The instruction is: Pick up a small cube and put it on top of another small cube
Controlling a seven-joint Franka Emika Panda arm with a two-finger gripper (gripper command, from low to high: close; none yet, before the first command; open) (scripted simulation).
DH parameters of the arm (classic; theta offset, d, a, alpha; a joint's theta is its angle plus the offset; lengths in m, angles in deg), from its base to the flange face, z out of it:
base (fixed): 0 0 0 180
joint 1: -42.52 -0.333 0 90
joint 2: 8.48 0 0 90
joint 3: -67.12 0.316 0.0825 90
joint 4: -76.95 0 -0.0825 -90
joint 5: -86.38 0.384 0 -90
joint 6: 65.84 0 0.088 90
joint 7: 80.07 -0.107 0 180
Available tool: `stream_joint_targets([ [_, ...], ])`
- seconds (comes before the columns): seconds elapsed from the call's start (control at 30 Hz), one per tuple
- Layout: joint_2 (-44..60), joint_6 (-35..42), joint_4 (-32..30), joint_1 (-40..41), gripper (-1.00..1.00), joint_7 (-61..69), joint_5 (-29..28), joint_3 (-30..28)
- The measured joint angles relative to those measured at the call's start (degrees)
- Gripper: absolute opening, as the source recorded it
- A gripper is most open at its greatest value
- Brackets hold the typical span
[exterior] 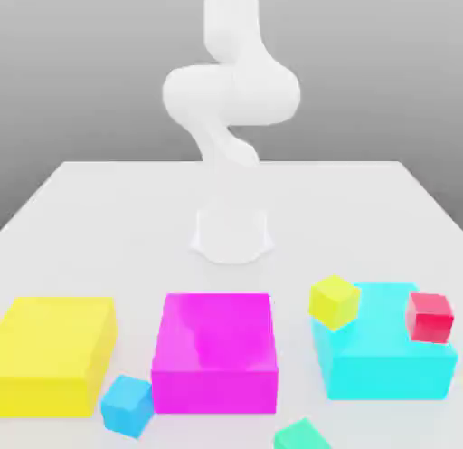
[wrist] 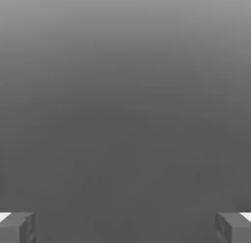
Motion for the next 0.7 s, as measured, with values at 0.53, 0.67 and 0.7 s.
stream_joint_targets([
  [0.53,33.6,-10.7,-0.6,-4.7,0.00,11.1,0.5,0.1],
  [0.67,41.9,-13.3,-0.8,-5.8,0.00,13.7,0.5,0.5],
  [0.7,44.0,-14.0,-0.8,-6.0,0.00,14.3,0.4,0.5],
])
